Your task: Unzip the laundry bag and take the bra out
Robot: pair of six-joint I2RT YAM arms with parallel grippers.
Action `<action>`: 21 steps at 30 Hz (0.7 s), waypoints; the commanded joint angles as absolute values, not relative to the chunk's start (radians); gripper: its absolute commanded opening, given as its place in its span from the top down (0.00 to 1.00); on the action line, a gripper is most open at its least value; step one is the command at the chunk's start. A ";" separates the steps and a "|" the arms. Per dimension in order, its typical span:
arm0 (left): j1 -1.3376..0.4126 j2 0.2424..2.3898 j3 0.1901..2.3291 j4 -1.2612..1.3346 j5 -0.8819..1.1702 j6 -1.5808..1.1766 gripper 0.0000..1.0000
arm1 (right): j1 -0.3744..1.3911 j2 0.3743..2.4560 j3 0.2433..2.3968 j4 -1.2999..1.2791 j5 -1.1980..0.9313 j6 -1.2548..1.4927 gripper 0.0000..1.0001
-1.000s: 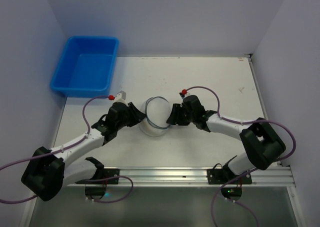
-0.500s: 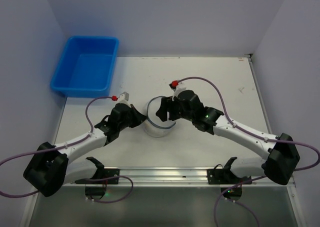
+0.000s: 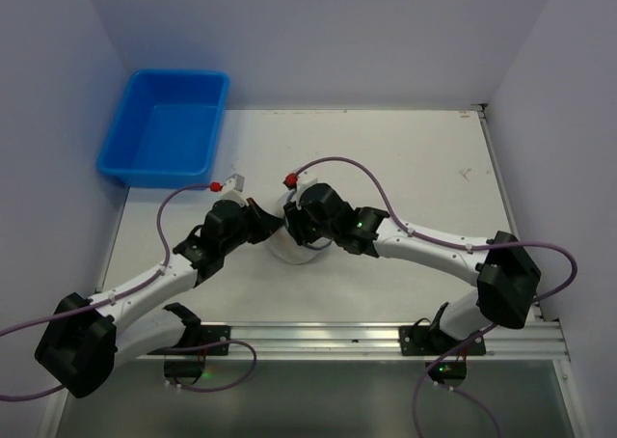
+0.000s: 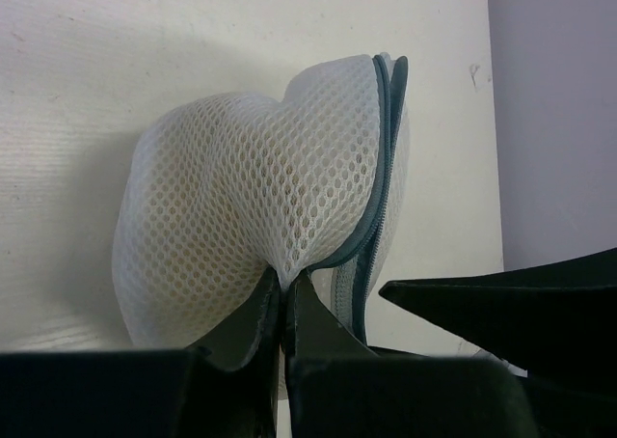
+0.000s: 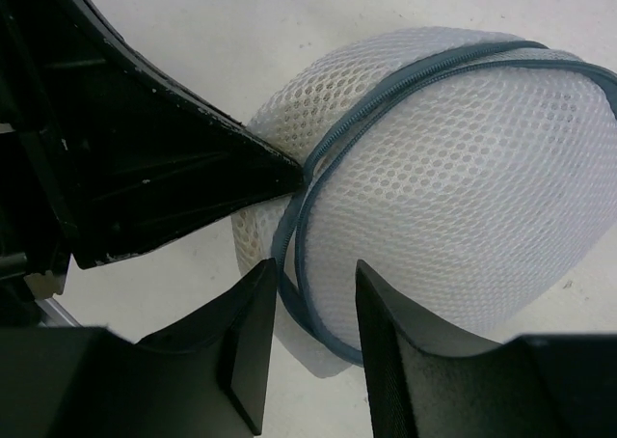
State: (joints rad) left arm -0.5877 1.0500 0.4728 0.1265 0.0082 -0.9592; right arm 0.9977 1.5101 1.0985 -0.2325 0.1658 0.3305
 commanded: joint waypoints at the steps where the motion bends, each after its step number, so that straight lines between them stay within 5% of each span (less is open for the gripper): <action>1: -0.594 1.025 0.472 0.187 0.038 -0.976 1.00 | 1.012 1.509 1.146 -0.210 0.193 0.301 0.60; 10: -0.604 1.016 0.479 0.192 0.052 -0.982 1.00 | 1.017 1.549 1.164 -0.196 0.264 0.316 0.70; 18: -0.609 1.005 0.469 0.181 0.048 -0.977 1.00 | 1.017 1.556 1.167 -0.207 0.299 0.340 1.00; 21: -0.607 0.996 0.460 0.160 0.022 -0.968 1.00 | 1.015 1.467 1.106 -0.224 0.383 0.359 1.00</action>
